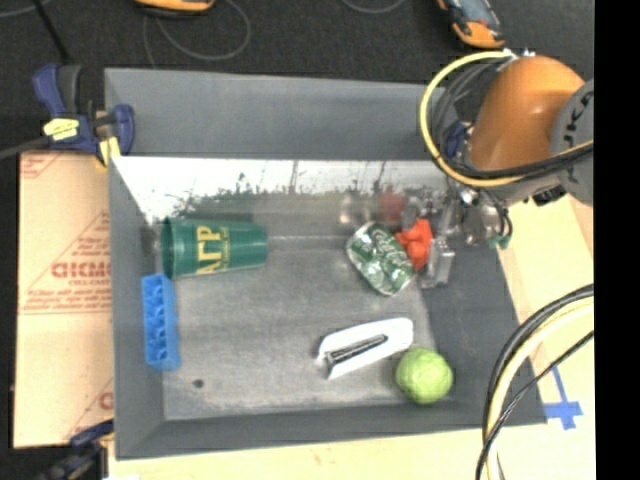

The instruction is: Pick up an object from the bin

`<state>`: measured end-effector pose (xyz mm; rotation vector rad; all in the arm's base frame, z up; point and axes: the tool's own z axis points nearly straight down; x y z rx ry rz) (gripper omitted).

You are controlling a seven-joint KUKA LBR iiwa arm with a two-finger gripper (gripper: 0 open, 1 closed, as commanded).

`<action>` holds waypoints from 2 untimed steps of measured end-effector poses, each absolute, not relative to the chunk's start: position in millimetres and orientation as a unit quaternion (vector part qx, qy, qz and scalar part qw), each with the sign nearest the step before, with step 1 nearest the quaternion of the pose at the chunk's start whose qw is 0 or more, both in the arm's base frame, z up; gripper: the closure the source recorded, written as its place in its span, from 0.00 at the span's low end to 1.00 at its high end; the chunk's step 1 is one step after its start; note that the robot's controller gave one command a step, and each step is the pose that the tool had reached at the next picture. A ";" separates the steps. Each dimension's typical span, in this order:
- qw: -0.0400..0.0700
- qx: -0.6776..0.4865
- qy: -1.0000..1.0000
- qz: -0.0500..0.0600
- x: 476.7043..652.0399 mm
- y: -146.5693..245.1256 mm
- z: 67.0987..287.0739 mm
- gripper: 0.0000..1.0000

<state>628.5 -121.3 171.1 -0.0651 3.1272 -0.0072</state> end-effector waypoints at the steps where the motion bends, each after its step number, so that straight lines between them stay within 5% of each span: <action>1: 0.004 -0.047 0.999 -0.001 630.3 -101.6 101.8 0.00; 2: 0.006 -0.037 0.999 -0.001 630.1 -101.8 82.9 1.00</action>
Offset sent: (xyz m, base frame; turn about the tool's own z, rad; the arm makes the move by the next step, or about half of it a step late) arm -0.0026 0.0213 -0.0945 -0.0302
